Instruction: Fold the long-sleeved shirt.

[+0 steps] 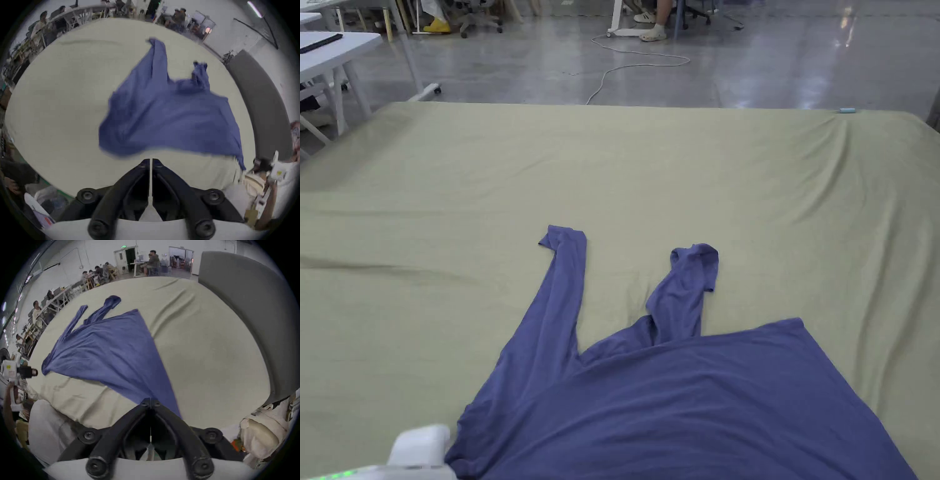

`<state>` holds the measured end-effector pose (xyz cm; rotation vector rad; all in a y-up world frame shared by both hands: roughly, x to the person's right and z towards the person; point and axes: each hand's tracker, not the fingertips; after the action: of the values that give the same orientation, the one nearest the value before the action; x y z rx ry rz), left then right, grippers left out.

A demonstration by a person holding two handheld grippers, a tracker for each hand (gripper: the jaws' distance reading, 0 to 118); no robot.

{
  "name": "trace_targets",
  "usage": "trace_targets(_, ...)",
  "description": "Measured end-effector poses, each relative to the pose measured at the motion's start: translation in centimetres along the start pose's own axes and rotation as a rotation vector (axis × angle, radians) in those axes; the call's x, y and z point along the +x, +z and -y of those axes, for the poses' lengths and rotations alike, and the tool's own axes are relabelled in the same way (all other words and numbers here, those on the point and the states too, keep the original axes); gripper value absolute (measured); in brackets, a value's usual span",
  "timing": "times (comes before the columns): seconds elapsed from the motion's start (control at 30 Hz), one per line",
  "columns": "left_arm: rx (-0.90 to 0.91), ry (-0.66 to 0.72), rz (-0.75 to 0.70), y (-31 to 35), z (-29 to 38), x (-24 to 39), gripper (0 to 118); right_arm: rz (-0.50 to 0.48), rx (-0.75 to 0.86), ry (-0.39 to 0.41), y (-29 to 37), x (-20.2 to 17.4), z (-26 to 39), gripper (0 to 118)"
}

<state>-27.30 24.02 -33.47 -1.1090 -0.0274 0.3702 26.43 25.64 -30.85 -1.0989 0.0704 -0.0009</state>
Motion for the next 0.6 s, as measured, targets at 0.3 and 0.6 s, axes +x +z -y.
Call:
trace_targets(0.3, 0.109, -0.009, -0.104, -9.1, -15.8, 1.6, 117, -0.041, -0.018, -0.032, -1.3, -1.1, -0.2, 0)
trace_targets(0.6, -0.018, -0.150, -0.284, -15.9, -14.7, 2.7, 21, 0.042, -0.092, -0.035, -2.2, 0.3, 0.0, 0)
